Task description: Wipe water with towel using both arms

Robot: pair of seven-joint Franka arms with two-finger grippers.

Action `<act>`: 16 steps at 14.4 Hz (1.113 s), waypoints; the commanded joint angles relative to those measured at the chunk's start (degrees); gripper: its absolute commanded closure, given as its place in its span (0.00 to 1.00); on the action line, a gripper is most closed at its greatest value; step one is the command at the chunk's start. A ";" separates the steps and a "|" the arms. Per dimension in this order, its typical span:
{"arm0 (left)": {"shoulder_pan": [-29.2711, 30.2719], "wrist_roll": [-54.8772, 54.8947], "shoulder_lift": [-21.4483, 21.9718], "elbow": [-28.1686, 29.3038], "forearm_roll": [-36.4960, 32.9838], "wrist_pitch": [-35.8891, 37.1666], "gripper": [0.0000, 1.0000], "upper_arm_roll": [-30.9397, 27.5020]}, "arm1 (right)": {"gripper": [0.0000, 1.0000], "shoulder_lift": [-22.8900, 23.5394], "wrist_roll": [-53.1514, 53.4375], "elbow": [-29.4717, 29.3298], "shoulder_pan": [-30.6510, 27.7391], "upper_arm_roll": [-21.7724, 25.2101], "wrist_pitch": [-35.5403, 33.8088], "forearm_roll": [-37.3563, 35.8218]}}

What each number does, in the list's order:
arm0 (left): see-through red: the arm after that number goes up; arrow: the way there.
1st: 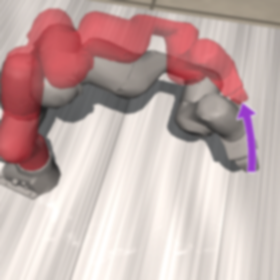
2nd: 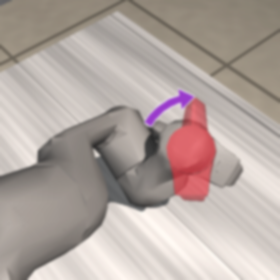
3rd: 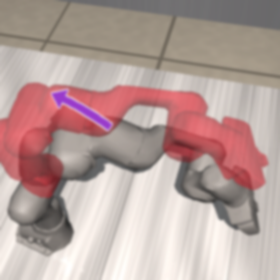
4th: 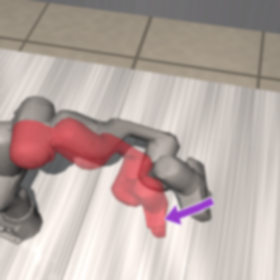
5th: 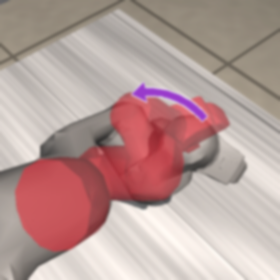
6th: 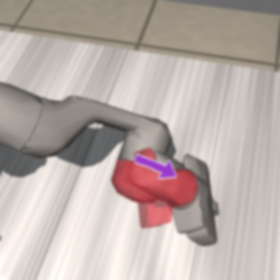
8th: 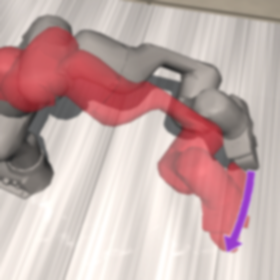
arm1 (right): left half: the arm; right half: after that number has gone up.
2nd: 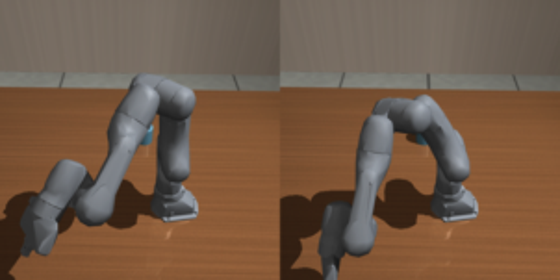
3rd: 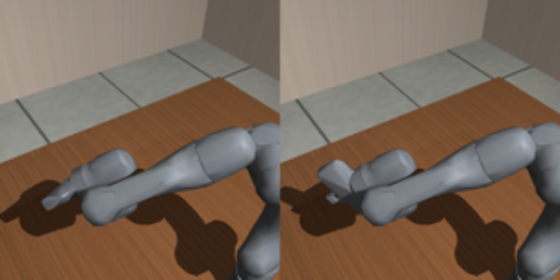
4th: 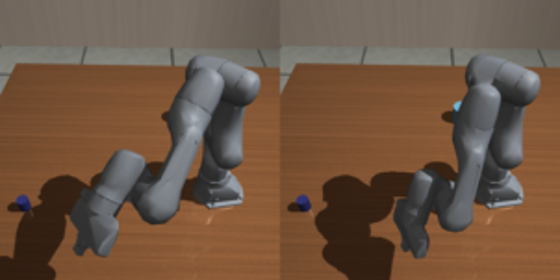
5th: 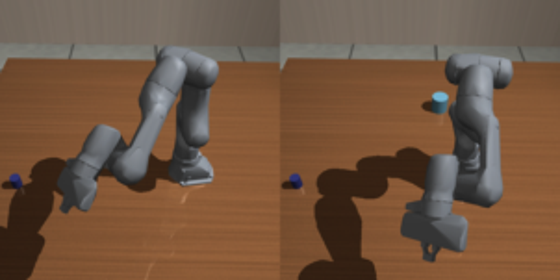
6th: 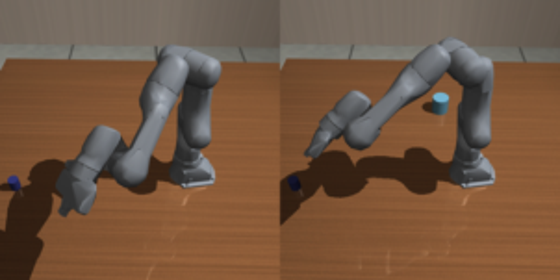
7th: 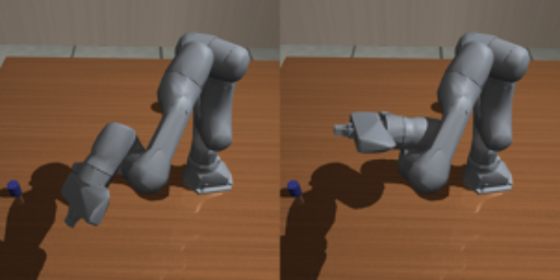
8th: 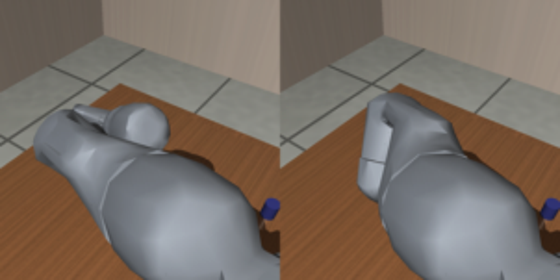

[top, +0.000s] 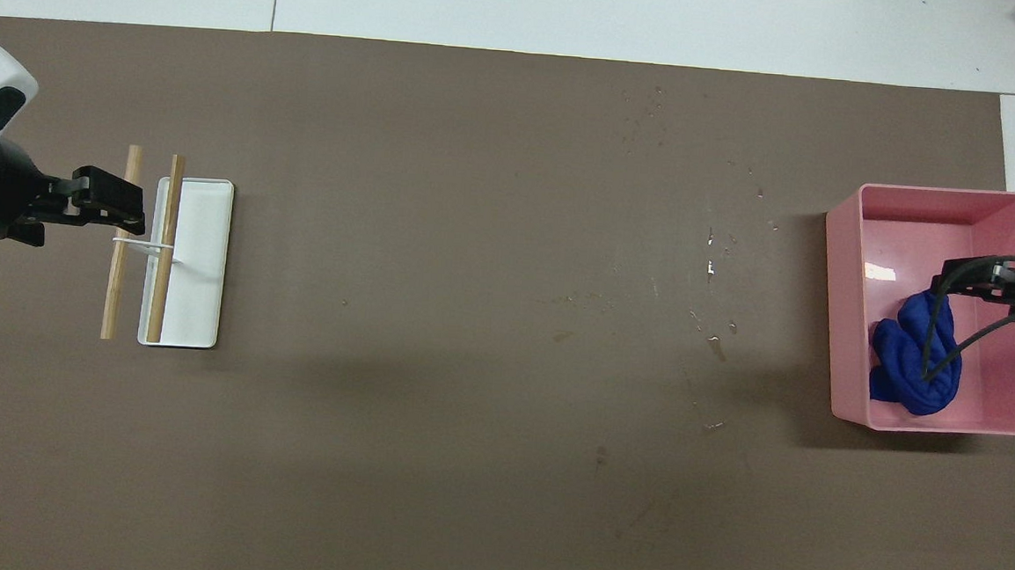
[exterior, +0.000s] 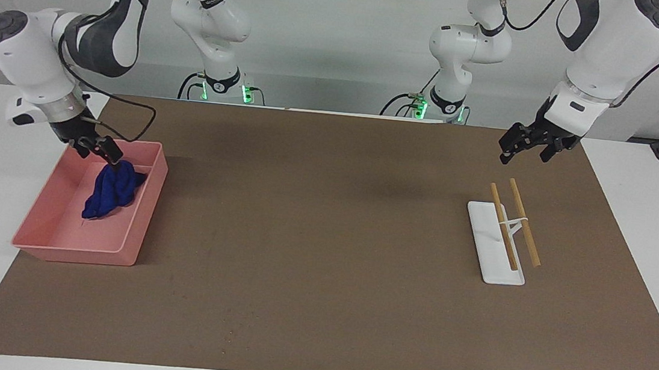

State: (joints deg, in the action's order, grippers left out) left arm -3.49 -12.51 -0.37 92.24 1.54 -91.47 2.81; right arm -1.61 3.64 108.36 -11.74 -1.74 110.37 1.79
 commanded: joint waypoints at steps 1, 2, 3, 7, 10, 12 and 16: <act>-0.21 0.20 0.37 -0.39 -1.01 0.07 0.00 -0.35 | 0.00 1.61 1.35 -6.21 3.29 -0.11 -5.23 -1.70; -0.12 0.29 0.45 -0.39 -1.01 0.15 0.00 -0.35 | 0.00 1.87 2.67 -8.06 4.52 -0.11 -7.25 -2.05; -0.21 0.29 0.45 -0.30 -1.01 0.15 0.00 -0.35 | 0.00 2.22 3.99 -9.90 5.93 -0.11 -9.10 -2.14; -0.21 0.38 0.37 -0.48 -1.01 -0.11 0.00 -0.35 | 0.00 4.41 5.67 -18.86 9.19 -0.11 -16.30 -2.93; -0.12 0.38 0.28 -0.48 -1.01 -0.28 0.00 -0.35 | 0.00 4.07 5.67 -20.64 9.20 -0.11 -18.51 -3.64; -0.12 0.38 0.28 -0.48 -1.01 -0.37 0.00 -0.35 | 0.00 3.54 5.58 -20.64 9.02 -0.02 -19.92 -3.55; -0.03 0.47 0.37 -0.39 -1.10 0.06 0.00 -0.35 | 0.00 1.70 2.60 -17.75 8.40 0.07 -20.01 -3.46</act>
State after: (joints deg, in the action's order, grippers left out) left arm -3.45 -12.51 -0.34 92.12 1.46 -91.58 2.67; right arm 1.07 8.00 89.51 -2.71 -1.43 91.07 -0.42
